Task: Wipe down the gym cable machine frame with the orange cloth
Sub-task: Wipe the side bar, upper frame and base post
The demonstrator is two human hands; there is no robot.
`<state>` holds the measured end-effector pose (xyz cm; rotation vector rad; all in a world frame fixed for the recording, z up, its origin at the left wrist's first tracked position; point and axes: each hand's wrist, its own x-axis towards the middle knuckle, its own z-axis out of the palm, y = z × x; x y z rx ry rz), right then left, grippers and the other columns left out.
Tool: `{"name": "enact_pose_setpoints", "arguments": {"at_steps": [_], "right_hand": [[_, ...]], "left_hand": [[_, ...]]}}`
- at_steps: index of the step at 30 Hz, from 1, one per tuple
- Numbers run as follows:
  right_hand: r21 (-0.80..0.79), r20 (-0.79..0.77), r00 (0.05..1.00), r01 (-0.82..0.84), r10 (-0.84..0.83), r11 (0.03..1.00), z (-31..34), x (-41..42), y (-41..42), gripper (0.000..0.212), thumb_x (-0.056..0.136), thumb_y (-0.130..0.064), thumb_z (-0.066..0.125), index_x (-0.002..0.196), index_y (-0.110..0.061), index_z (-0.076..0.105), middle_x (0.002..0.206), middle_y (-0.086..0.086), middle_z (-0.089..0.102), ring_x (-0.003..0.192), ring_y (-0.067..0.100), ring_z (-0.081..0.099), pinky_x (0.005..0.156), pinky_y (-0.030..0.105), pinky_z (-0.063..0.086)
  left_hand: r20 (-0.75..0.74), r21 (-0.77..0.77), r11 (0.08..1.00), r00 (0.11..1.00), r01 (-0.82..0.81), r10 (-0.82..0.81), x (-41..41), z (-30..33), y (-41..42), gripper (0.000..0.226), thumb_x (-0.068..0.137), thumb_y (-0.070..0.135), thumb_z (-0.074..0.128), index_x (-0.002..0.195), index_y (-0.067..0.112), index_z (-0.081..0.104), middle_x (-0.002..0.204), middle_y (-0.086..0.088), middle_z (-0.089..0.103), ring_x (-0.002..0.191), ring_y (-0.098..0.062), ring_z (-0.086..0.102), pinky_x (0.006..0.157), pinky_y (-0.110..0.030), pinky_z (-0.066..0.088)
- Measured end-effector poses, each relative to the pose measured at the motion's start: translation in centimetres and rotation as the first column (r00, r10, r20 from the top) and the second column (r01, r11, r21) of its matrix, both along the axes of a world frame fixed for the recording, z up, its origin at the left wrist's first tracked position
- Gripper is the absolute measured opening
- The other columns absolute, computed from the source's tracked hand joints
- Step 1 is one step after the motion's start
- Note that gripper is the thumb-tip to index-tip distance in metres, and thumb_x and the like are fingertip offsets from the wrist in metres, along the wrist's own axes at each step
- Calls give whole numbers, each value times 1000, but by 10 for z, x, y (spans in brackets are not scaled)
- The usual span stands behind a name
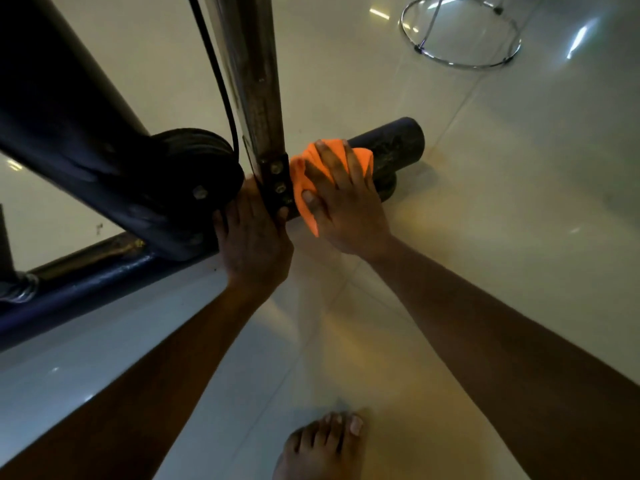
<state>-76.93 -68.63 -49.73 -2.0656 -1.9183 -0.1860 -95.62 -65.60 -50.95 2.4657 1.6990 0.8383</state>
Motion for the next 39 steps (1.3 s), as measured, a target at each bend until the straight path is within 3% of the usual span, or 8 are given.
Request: {"name": "enact_pose_setpoints", "arguments": {"at_steps": [5,8,14,19,24,31,36,39], "right_hand": [[-13,-70,996,46,-47,999,-6,-29,-6,68,112,-65,29,172,-33,28,182,8,12,165,49,-3,127,73,18],[2,-15,998,-58,58,998,-9,-5,-4,63,113,-63,32,170,-36,32,181,7,19,166,48,7,123,72,27],[-2,-88,986,143,-143,990,-16,-6,1,59,116,-57,21,172,-38,25,182,8,10,165,49,-4,131,70,9],[19,36,994,-107,106,994,-15,13,-8,58,117,-55,26,172,-38,25,181,6,17,164,49,11,126,70,24],[54,-169,965,214,-203,975,-11,38,-6,54,116,-46,33,168,-33,36,181,10,15,165,50,5,130,68,17],[20,27,999,-36,36,999,-11,43,-10,61,116,-50,32,173,-40,13,183,1,9,167,41,3,129,70,19],[36,-75,976,210,-207,977,-4,64,-3,57,115,-46,30,168,-28,36,180,14,17,163,55,5,129,69,13],[42,31,1000,-1,0,999,9,51,-5,55,117,-47,29,171,-34,32,181,7,19,166,47,5,131,64,16]], "left_hand": [[5,-14,1000,1000,-3,3,-7,0,2,59,114,40,33,163,7,38,164,-13,47,151,-33,43,121,-54,30],[7,-7,1000,1000,2,-2,-8,0,4,57,115,38,36,163,8,37,165,-12,46,152,-32,42,122,-52,29],[-35,5,1000,999,-19,19,-6,-2,1,68,112,53,46,162,7,39,163,-12,47,152,-32,43,123,-52,28],[-45,21,1000,999,-18,19,-3,-6,3,68,112,52,46,162,7,38,164,-11,47,153,-32,41,125,-51,25],[-58,-21,999,998,-26,24,0,-6,-10,74,112,56,42,167,9,28,171,-10,34,161,-27,25,133,-51,14],[-85,0,1000,996,19,-19,0,-20,-40,89,110,56,50,169,1,13,179,-16,8,166,-30,2,134,-55,4],[-99,-2,981,976,193,-192,14,-22,-77,80,104,46,64,164,8,26,170,-25,25,161,-44,21,131,-63,11],[-42,92,937,941,337,-335,39,-9,-65,62,105,29,66,156,5,41,159,-25,43,151,-43,41,128,-61,23]]}}
